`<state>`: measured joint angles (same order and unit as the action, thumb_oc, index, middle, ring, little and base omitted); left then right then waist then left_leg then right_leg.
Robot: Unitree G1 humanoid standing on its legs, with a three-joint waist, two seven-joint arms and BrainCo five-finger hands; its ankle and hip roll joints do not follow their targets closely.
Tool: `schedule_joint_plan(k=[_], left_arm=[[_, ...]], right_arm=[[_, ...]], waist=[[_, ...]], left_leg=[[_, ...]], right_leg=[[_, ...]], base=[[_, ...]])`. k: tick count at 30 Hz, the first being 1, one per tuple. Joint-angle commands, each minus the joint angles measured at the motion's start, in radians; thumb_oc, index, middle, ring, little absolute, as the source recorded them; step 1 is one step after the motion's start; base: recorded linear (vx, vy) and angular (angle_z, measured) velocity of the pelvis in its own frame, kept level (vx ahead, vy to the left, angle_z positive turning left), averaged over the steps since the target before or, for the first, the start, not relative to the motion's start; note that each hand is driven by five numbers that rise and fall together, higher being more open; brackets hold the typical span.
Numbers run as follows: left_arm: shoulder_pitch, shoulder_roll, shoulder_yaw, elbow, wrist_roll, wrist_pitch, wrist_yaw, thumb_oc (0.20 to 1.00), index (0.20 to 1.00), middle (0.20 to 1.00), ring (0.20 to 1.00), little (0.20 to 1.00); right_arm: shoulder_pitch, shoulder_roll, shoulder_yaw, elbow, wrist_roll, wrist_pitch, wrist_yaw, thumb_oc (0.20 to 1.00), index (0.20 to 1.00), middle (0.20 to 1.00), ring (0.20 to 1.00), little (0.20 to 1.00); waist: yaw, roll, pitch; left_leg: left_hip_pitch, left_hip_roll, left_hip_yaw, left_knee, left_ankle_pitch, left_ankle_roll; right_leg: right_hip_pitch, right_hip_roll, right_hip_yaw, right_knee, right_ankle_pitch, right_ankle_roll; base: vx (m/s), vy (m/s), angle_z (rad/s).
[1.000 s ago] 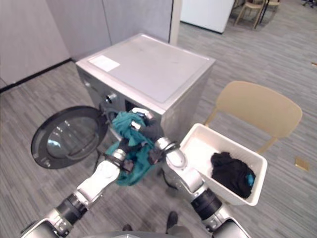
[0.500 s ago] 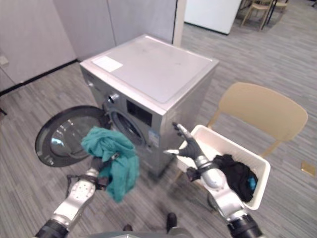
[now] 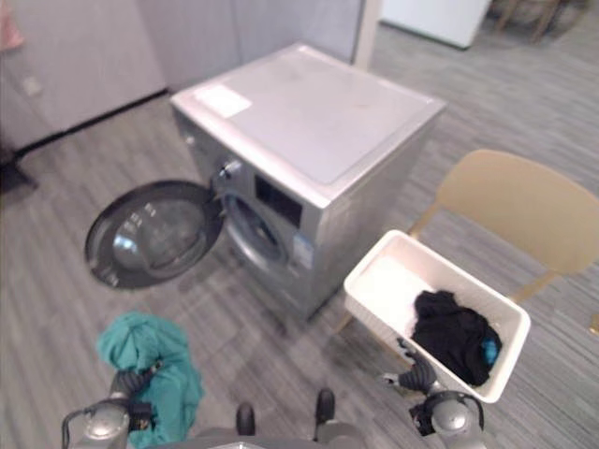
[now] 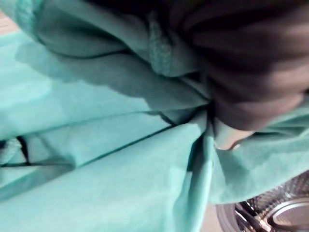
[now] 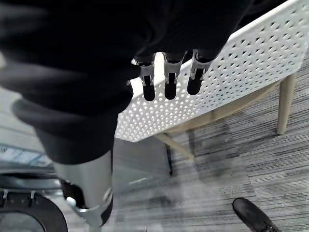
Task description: Grab the laundry basket,head to the washer,open it,put in the laundry and shut it.
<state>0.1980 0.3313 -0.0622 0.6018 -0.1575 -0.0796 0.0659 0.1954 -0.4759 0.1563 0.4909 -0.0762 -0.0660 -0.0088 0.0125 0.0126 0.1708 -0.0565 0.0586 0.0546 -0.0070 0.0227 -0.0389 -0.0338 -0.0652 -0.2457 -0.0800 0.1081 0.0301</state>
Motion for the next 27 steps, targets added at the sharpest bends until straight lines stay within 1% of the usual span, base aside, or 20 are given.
schedule_joint_plan(k=[1,2,5,7,8,10,12,14,15,16,17,18,19,20,21,22,23,24,26,27], left_arm=[[-0.067,0.03,0.052,-0.015,-0.066,-0.031,0.038,0.2,0.2,0.2,0.2,0.2],[-0.063,0.029,0.052,-0.02,-0.065,-0.028,0.036,0.2,0.2,0.2,0.2,0.2],[-0.075,0.024,0.042,0.005,-0.046,-0.024,0.043,0.2,0.2,0.2,0.2,0.2],[-0.087,0.019,0.029,0.01,-0.035,-0.022,0.046,0.2,0.2,0.2,0.2,0.2],[-0.092,0.014,0.018,0.0,-0.025,-0.024,0.046,0.2,0.2,0.2,0.2,0.2],[-0.089,0.011,0.01,-0.007,-0.018,-0.023,0.04,0.2,0.2,0.2,0.2,0.2],[-0.084,0.011,-0.011,-0.016,0.008,-0.025,0.028,0.2,0.2,0.2,0.2,0.2],[-0.083,0.013,-0.022,-0.021,0.015,-0.023,0.02,0.2,0.2,0.2,0.2,0.2],[-0.083,0.019,-0.025,-0.028,0.018,-0.022,0.018,0.2,0.2,0.2,0.2,0.2],[-0.086,0.029,-0.034,-0.042,0.021,-0.023,0.011,0.2,0.2,0.2,0.2,0.2],[-0.089,0.039,-0.035,-0.054,0.024,-0.02,0.007,0.2,0.2,0.2,0.2,0.2],[-0.103,0.051,-0.044,-0.057,0.033,-0.021,0.007,0.2,0.2,0.2,0.2,0.2],[-0.113,0.06,-0.052,-0.058,0.044,-0.023,0.01,0.2,0.2,0.2,0.2,0.2],[-0.114,0.06,-0.051,-0.057,0.044,-0.024,0.01,0.2,0.2,0.2,0.2,0.2],[-0.13,0.067,-0.068,-0.073,0.054,-0.028,0.007,0.2,0.2,0.2,0.2,0.2],[-0.13,0.066,-0.068,-0.073,0.054,-0.028,0.007,0.2,0.2,0.2,0.2,0.2],[-0.135,0.067,-0.078,-0.084,0.061,-0.031,0.001,0.2,0.2,0.2,0.2,0.2],[-0.135,0.068,-0.082,-0.09,0.064,-0.031,-0.001,0.2,0.2,0.2,0.2,0.2],[-0.14,0.067,-0.09,-0.096,0.067,-0.027,-0.004,0.2,0.2,0.2,0.2,0.2],[-0.14,0.067,-0.09,-0.096,0.067,-0.027,-0.004,0.2,0.2,0.2,0.2,0.2]], right_arm=[[-0.081,0.037,0.017,-0.024,0.024,-0.026,-0.038,1.0,1.0,1.0,1.0,1.0],[-0.085,0.04,0.02,-0.024,0.023,-0.021,-0.042,1.0,1.0,1.0,1.0,1.0],[-0.096,0.046,0.033,-0.021,0.014,-0.015,-0.063,1.0,1.0,1.0,1.0,1.0],[-0.101,0.039,0.042,-0.017,-0.008,-0.009,-0.075,1.0,1.0,1.0,1.0,1.0],[-0.108,0.032,0.05,-0.015,-0.038,-0.005,-0.082,1.0,1.0,1.0,1.0,1.0],[-0.108,0.033,0.055,-0.012,-0.049,-0.003,-0.08,1.0,1.0,1.0,1.0,1.0],[-0.116,0.038,0.064,-0.005,-0.062,-0.005,-0.083,1.0,1.0,1.0,1.0,1.0],[-0.128,0.054,0.072,-0.002,-0.068,-0.001,-0.079,1.0,1.0,1.0,1.0,1.0],[-0.137,0.062,0.08,-0.003,-0.076,0.001,-0.077,1.0,1.0,1.0,1.0,1.0],[-0.145,0.064,0.092,-0.008,-0.089,0.0,-0.082,1.0,1.0,1.0,1.0,1.0],[-0.153,0.073,0.097,-0.013,-0.092,0.005,-0.08,1.0,1.0,1.0,1.0,1.0],[-0.169,0.078,0.109,-0.021,-0.097,0.003,-0.083,1.0,1.0,1.0,1.0,1.0],[-0.18,0.083,0.114,-0.028,-0.096,-0.001,-0.085,1.0,1.0,1.0,1.0,1.0],[-0.181,0.083,0.114,-0.027,-0.096,-0.001,-0.086,1.0,1.0,1.0,1.0,1.0],[-0.194,0.088,0.126,-0.048,-0.095,-0.007,-0.086,1.0,1.0,1.0,1.0,1.0],[-0.195,0.087,0.126,-0.048,-0.095,-0.006,-0.086,1.0,1.0,1.0,1.0,1.0],[-0.2,0.086,0.138,-0.057,-0.092,-0.01,-0.079,1.0,1.0,1.0,1.0,1.0],[-0.2,0.086,0.141,-0.061,-0.09,-0.011,-0.078,1.0,1.0,1.0,1.0,1.0],[-0.203,0.086,0.15,-0.052,-0.092,-0.007,-0.079,1.0,1.0,1.0,1.0,1.0],[-0.203,0.086,0.15,-0.052,-0.092,-0.007,-0.079,1.0,1.0,1.0,1.0,1.0]], waist=[[0.018,-0.065,0.023],[0.018,-0.064,0.018],[0.017,-0.067,0.016],[0.01,-0.066,0.015],[0.007,-0.059,0.01],[0.007,-0.053,0.004],[0.008,-0.049,-0.013],[0.012,-0.06,-0.019],[0.016,-0.069,-0.015],[0.018,-0.075,-0.008],[0.018,-0.082,0.0],[0.01,-0.087,0.012],[-0.001,-0.086,0.022],[0.002,-0.087,0.022],[-0.021,-0.075,0.042],[-0.017,-0.076,0.042],[-0.036,-0.065,0.057],[-0.04,-0.065,0.06],[-0.045,-0.071,0.068],[-0.045,-0.071,0.068]], left_leg=[[-0.078,0.008,0.127,0.071,0.007,-0.015],[-0.069,0.017,0.142,0.053,-0.006,-0.022],[-0.092,0.063,0.201,-0.007,0.054,-0.037],[-0.11,0.098,0.267,-0.048,0.074,-0.046],[-0.115,0.131,0.317,-0.065,0.086,-0.054],[-0.108,0.137,0.322,-0.07,0.093,-0.057],[-0.099,0.122,0.318,-0.068,0.106,-0.056],[-0.088,0.087,0.304,-0.062,0.089,-0.035],[-0.077,0.065,0.304,-0.053,0.068,-0.017],[-0.068,0.047,0.3,-0.047,0.046,-0.003],[-0.057,0.027,0.294,-0.041,0.025,0.017],[-0.044,0.009,0.289,-0.04,0.01,0.033],[-0.032,-0.001,0.281,-0.044,-0.001,0.041],[-0.032,-0.002,0.284,-0.045,-0.002,0.042],[0.005,-0.013,0.274,-0.059,-0.02,0.055],[0.006,-0.013,0.278,-0.06,-0.021,0.055],[0.049,-0.018,0.276,-0.071,-0.04,0.056],[0.062,-0.024,0.274,-0.073,-0.05,0.058],[0.095,-0.038,0.268,-0.076,-0.077,0.061],[0.095,-0.037,0.267,-0.076,-0.077,0.061]], right_leg=[[0.059,-0.032,-0.069,0.05,-0.173,0.041],[0.073,-0.032,-0.073,0.045,-0.189,0.046],[0.089,-0.049,-0.139,0.041,-0.196,0.053],[0.101,-0.069,-0.185,0.045,-0.203,0.059],[0.119,-0.085,-0.219,0.05,-0.21,0.066],[0.133,-0.085,-0.226,0.051,-0.215,0.069],[0.168,-0.096,-0.235,0.056,-0.221,0.079],[0.177,-0.131,-0.219,0.097,-0.217,0.085],[0.166,-0.161,-0.204,0.151,-0.211,0.091],[0.154,-0.184,-0.192,0.201,-0.189,0.097],[0.119,-0.212,-0.164,0.279,-0.172,0.102],[0.073,-0.219,-0.119,0.348,-0.14,0.103],[0.032,-0.203,-0.071,0.395,-0.128,0.105],[0.026,-0.206,-0.066,0.402,-0.13,0.106],[-0.065,-0.136,0.022,0.458,-0.165,0.093],[-0.07,-0.137,0.027,0.464,-0.168,0.092],[-0.121,-0.076,0.048,0.409,-0.195,0.079],[-0.125,-0.061,0.047,0.368,-0.189,0.079],[-0.155,-0.037,0.017,0.257,-0.14,0.092],[-0.154,-0.036,0.017,0.256,-0.139,0.092]], base=[[0.13,0.012,1.2],[0.16,0.031,1.27],[0.15,0.091,1.18],[0.2,0.223,0.95],[0.21,0.223,0.73],[0.22,0.187,0.69],[0.34,0.259,0.43],[0.35,0.294,0.26],[0.29,0.297,0.17],[0.24,0.303,0.1],[0.22,0.283,-0.02],[0.18,0.252,0.02],[0.13,0.166,0.0],[0.18,0.209,-0.01],[0.12,0.136,0.11],[0.3,0.197,0.05],[0.24,0.071,0.08],[0.32,0.072,-0.13],[0.22,-0.009,-0.06],[0.25,-0.057,-0.07]])
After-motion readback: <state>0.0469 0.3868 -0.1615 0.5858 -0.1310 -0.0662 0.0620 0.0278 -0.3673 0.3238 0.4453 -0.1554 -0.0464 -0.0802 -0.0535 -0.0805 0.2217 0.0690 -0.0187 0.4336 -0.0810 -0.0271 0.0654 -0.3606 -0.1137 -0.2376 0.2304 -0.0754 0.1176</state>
